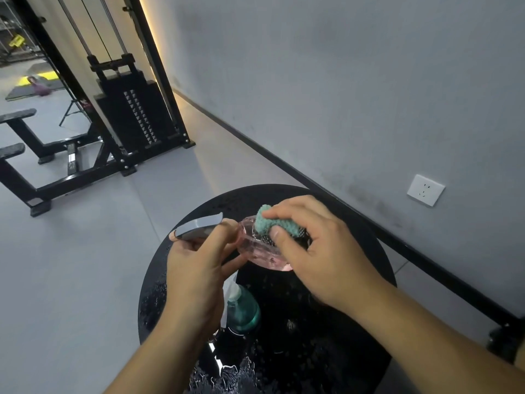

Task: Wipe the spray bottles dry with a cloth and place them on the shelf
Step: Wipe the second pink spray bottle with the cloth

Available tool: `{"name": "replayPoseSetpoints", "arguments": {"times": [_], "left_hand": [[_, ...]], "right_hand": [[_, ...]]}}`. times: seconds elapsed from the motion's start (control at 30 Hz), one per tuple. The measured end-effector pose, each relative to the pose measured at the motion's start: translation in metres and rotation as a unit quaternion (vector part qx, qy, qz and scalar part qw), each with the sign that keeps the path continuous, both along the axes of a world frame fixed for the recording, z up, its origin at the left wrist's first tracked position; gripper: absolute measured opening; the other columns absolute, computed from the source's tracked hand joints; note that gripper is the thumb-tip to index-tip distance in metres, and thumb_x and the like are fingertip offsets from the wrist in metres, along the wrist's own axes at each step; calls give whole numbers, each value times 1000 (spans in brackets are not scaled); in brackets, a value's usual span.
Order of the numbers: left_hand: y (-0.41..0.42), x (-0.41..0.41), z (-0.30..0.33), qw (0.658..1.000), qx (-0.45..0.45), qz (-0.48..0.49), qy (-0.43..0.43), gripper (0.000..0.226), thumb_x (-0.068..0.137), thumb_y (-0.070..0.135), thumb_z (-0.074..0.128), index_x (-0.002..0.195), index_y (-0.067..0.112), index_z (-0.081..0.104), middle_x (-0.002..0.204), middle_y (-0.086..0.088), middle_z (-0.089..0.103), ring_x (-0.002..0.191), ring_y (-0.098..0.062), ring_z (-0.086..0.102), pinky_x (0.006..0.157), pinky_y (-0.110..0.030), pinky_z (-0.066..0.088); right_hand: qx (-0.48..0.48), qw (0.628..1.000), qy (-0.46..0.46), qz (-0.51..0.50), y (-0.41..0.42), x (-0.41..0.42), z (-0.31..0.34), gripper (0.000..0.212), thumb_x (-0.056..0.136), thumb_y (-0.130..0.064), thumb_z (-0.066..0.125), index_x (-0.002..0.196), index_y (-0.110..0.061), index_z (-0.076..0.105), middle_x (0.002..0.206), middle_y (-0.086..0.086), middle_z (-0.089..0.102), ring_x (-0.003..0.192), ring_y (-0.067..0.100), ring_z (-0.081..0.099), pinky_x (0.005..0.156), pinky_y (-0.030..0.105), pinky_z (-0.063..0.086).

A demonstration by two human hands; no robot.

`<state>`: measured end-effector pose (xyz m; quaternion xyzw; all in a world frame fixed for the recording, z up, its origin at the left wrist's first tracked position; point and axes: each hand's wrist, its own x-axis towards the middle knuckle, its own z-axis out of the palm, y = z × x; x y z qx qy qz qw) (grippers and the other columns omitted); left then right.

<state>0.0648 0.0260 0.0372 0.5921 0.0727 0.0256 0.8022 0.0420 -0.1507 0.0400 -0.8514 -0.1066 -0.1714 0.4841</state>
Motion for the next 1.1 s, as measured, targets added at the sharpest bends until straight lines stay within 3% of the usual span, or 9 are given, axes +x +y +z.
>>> {"name": "replayPoseSetpoints", "arguments": {"times": [0.1, 0.2, 0.33, 0.47, 0.6, 0.67, 0.8, 0.97, 1.1], "left_hand": [[2, 2, 3, 1000, 0, 12, -6, 13, 94, 3, 72, 83, 12, 72, 88, -13, 75, 79, -26, 79, 66, -35, 63], [3, 3, -1, 1000, 9, 14, -5, 8, 89, 10, 79, 92, 11, 73, 97, -14, 77, 87, -29, 79, 72, -38, 63], [0, 2, -4, 999, -6, 30, 12, 35, 88, 27, 87, 111, 13, 65, 112, -11, 76, 100, -27, 79, 79, -39, 63], [-3, -1, 3, 999, 12, 16, 29, 64, 81, 52, 80, 132, 21, 59, 124, -6, 76, 110, -23, 79, 91, -43, 64], [1, 0, 9, 998, 15, -28, 57, 83, 77, 51, 81, 151, 33, 46, 126, -8, 75, 104, -29, 80, 98, -51, 61], [2, -1, 10, 998, -19, -29, 59, 78, 80, 42, 82, 149, 28, 49, 120, -11, 77, 102, -31, 81, 96, -50, 62], [4, -1, 10, 998, -43, -10, 47, 28, 92, 27, 78, 115, 17, 65, 96, -5, 82, 93, -28, 81, 94, -50, 63], [6, -3, 10, 999, -37, -16, 28, 26, 94, 25, 76, 114, 13, 64, 99, -7, 83, 97, -31, 81, 94, -50, 62], [7, -2, 6, 999, -27, -8, 18, 26, 94, 25, 76, 114, 14, 64, 103, -9, 82, 100, -33, 81, 92, -50, 62]], "right_hand": [[65, 997, 28, -32, -8, 4, 0, 24, 99, -18, 67, 115, -35, 73, 117, -21, 62, 110, -7, 59, 77, 5, 49], [107, 993, 40, -39, -10, 6, -4, 23, 97, -20, 69, 110, -39, 74, 115, -21, 65, 108, -4, 62, 76, 10, 52], [126, 991, 23, -38, -7, 5, -7, 25, 96, -18, 71, 111, -38, 75, 116, -20, 65, 113, 3, 63, 82, 20, 58], [137, 990, 1, -43, -4, 5, -10, 26, 95, -14, 71, 112, -33, 76, 116, -19, 64, 115, 5, 63, 84, 25, 60], [143, 988, -16, -64, -7, 6, -13, 26, 94, -13, 73, 113, -31, 77, 116, -17, 67, 114, 7, 65, 89, 27, 59], [139, 988, -19, -68, -7, 6, -13, 26, 94, -14, 73, 112, -31, 77, 115, -17, 67, 114, 7, 65, 90, 30, 59], [129, 989, -22, -74, -7, 6, -13, 25, 94, -14, 73, 112, -31, 76, 115, -19, 66, 114, 5, 64, 88, 29, 60], [117, 990, -17, -77, -9, 6, -13, 27, 94, -17, 73, 115, -34, 73, 115, -20, 66, 112, 1, 63, 86, 15, 55], [75, 993, -22, -92, -9, 7, -13, 23, 94, -20, 73, 114, -32, 71, 113, -21, 66, 110, -2, 63, 85, 18, 57]]}}
